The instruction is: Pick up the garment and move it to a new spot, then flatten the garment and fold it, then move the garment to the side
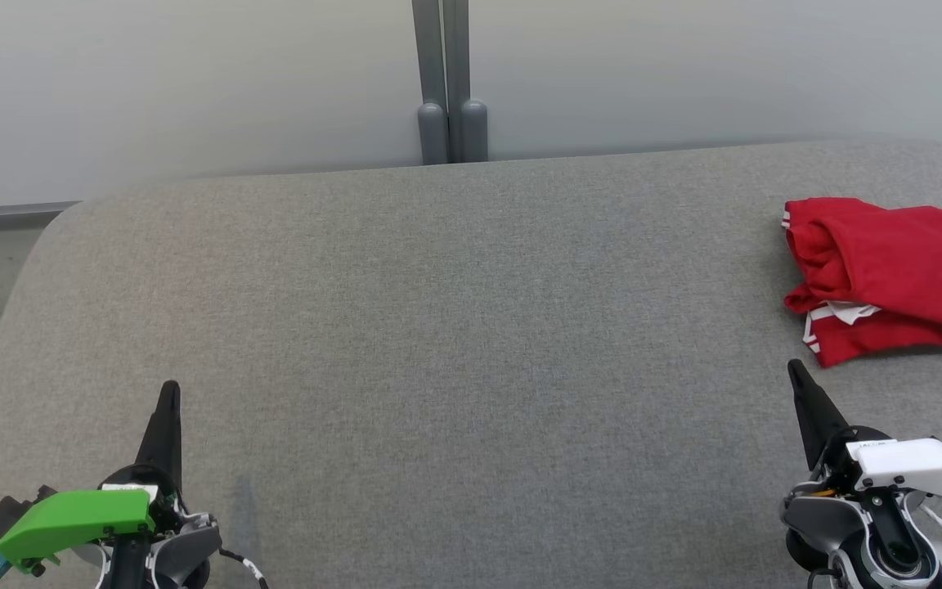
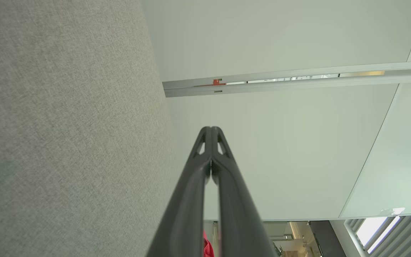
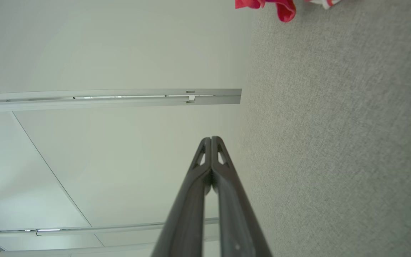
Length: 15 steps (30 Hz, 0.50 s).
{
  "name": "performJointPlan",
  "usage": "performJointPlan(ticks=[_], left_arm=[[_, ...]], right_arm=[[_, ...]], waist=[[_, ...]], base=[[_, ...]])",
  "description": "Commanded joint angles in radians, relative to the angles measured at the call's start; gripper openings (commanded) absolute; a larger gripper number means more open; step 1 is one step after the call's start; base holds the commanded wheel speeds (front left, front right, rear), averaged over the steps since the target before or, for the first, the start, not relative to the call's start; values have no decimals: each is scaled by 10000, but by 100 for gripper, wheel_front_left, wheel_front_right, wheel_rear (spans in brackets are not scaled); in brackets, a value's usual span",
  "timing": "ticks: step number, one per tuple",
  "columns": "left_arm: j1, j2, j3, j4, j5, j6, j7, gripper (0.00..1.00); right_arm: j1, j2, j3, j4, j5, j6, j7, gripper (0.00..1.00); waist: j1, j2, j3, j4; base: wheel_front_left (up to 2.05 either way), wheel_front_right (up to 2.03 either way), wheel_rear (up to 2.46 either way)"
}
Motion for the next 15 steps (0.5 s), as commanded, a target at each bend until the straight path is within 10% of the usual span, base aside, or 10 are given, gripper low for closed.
performJointPlan(ticks=[1, 15], left_arm=[[-191, 55, 68, -44, -237, -77, 53, 0], [-182, 56, 113, -46, -454, -100, 135, 0]], right_arm=[[-130, -45, -44, -60, 191, 6, 86, 0], [-117, -31, -96, -59, 447, 6, 170, 0]], waist=[[0, 0, 1, -1], [0, 0, 3, -4]], base=[[0, 0, 0], [0, 0, 0]])
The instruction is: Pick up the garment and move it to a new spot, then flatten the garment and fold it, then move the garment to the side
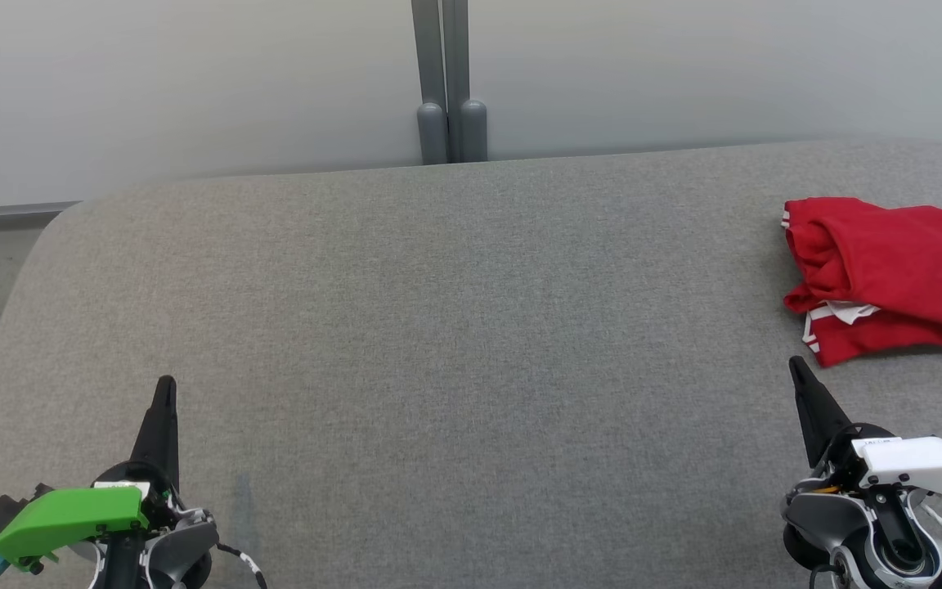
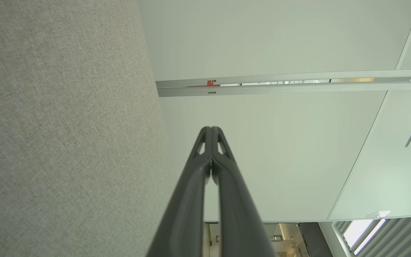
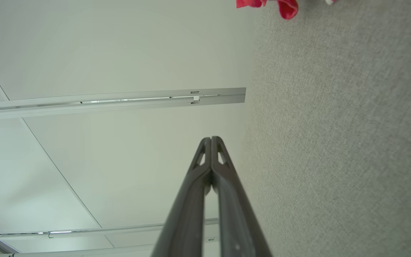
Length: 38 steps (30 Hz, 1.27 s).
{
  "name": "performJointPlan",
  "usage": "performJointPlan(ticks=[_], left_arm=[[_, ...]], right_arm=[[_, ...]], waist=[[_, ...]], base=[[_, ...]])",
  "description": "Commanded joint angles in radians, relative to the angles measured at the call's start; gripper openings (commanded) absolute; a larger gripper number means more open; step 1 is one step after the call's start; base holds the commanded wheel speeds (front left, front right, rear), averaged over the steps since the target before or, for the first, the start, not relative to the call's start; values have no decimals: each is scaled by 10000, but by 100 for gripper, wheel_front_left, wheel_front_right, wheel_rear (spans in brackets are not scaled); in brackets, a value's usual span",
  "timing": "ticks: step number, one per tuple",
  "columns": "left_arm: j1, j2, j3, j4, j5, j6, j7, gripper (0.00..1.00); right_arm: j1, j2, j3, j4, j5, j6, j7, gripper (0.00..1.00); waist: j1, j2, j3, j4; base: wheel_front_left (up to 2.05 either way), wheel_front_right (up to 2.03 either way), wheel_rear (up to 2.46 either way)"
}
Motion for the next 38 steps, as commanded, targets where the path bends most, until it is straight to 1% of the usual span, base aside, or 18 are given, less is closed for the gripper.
performJointPlan(ticks=[1, 38], left_arm=[[-114, 54, 30, -25, -5, -54, 43, 0], [-113, 54, 30, -25, -5, -53, 41, 0]], right_arm=[[-72, -32, -27, -49, 30, 4, 44, 0], [-74, -1, -57, -47, -17, 4, 54, 0]], waist=[[0, 0, 0, 0], [0, 0, 0, 0]], base=[[0, 0, 0], [0, 0, 0]])
